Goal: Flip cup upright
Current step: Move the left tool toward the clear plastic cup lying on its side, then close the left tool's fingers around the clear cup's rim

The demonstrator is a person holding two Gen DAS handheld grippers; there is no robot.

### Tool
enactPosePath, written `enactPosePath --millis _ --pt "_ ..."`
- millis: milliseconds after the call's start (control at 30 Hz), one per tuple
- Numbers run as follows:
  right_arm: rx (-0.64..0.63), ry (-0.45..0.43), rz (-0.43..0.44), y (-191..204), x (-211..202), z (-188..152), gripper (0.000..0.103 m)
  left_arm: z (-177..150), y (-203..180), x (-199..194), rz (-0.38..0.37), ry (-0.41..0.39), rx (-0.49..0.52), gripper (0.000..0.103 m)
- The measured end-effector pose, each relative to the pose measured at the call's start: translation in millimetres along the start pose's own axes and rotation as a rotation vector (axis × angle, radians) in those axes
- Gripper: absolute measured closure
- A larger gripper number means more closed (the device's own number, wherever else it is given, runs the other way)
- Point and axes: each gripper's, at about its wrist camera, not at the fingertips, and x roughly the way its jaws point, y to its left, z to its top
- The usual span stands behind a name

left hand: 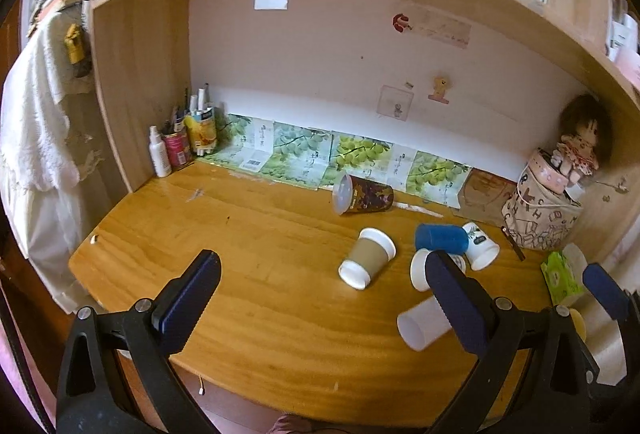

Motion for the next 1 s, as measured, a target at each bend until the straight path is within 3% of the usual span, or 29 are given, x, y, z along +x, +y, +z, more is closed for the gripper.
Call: enactPosePath --millis 300,533,867,1000 --pt "-0.127 0.050 0.016 -5 81 37 0.021 37 6 74 -0.073 0.136 -0.021 0.001" --pt "-0.199 0.113 0.038 -9 137 52 0.021 59 11 140 -0.175 0.303 -0.067 0.001" --pt "-0.182 0.206 0.001 -30 189 51 0.021 69 8 223 -0.303 0.483 -0.307 0.001" --pt "-0.150 0.233 -0.025 -40 200 47 0.021 68 4 251 -0.321 0.534 -0.384 0.001"
